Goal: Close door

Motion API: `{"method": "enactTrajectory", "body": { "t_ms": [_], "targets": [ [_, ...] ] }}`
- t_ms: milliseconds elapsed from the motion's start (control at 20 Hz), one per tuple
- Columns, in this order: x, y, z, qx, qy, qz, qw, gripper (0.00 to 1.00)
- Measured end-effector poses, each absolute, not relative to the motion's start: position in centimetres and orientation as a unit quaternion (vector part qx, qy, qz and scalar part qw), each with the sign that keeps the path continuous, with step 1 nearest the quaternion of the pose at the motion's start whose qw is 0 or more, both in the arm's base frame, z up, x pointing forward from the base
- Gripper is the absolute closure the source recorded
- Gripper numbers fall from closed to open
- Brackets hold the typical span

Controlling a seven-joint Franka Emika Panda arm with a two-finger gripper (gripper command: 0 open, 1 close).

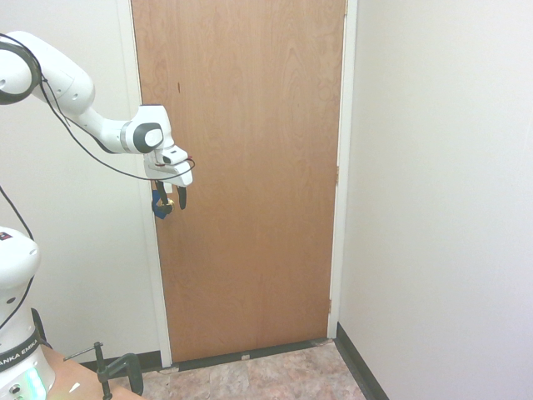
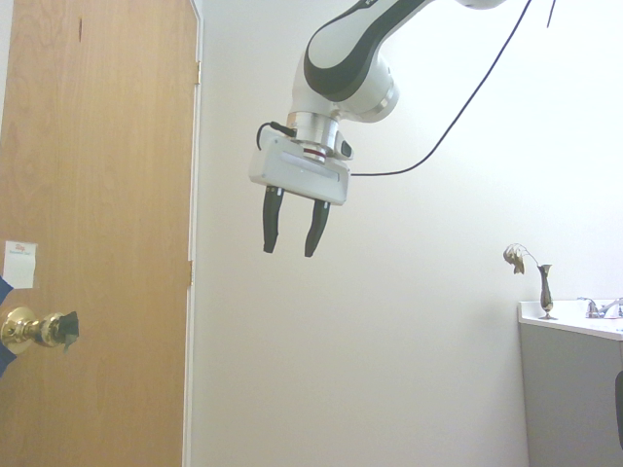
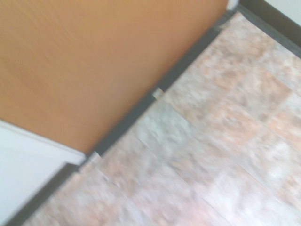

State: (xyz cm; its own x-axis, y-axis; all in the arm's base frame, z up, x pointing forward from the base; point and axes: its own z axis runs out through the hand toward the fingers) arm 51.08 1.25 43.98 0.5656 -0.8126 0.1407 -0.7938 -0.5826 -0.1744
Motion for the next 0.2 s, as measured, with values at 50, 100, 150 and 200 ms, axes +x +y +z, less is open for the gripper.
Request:
{"method": "enactTrajectory", "body": {
  "t_ms": [50, 100, 150, 200],
  "targets": [
    [49.5, 0.4, 44.4, -0.885, 0.453, -0.099, 0.041, 0.00],
    [47.7, -0.5, 44.7, -0.887, 0.451, -0.094, 0.037, 0.00],
    [45.9, -1.4, 44.7, -0.889, 0.449, -0.087, 0.031, 0.00],
    [44.1, -2.2, 44.7, -0.890, 0.448, -0.079, 0.026, 0.00]
  ]
}}
